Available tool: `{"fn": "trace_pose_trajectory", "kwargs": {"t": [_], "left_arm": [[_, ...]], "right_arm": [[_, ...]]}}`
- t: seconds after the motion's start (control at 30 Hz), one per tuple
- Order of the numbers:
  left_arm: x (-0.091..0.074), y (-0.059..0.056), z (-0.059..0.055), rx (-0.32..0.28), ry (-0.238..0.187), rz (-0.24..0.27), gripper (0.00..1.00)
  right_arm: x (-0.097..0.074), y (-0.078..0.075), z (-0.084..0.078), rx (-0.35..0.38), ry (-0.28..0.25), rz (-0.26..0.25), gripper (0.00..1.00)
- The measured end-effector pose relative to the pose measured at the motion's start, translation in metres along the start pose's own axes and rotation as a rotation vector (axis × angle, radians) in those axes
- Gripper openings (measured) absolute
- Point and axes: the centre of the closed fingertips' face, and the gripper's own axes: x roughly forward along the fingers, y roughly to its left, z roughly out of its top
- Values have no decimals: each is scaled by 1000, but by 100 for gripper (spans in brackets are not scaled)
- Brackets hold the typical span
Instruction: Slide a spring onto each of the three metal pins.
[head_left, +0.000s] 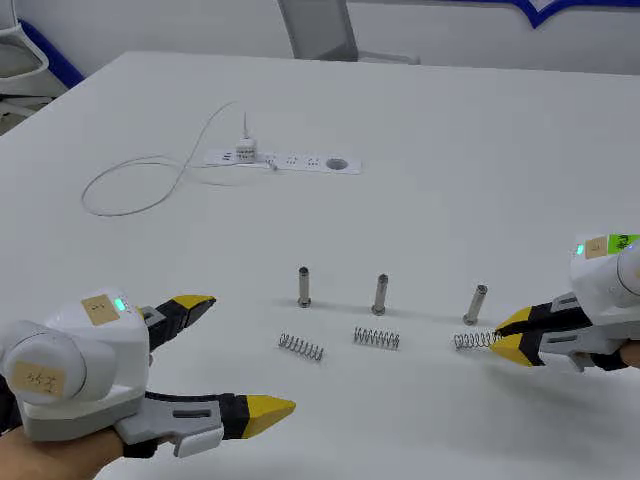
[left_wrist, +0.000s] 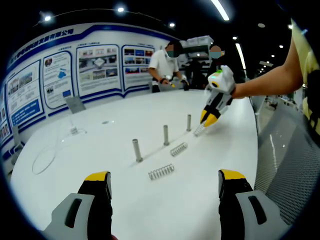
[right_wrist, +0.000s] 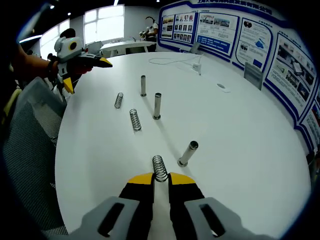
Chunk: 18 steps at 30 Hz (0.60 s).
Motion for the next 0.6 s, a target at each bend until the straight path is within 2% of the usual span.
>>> {"fn": "trace_pose_trajectory", "kwargs": {"t": [0.6], "left_arm": [[-1, -1, 0, -2, -5, 1, 90]], "right_arm": [[-13, -5, 10, 30, 27, -21, 12]]}}
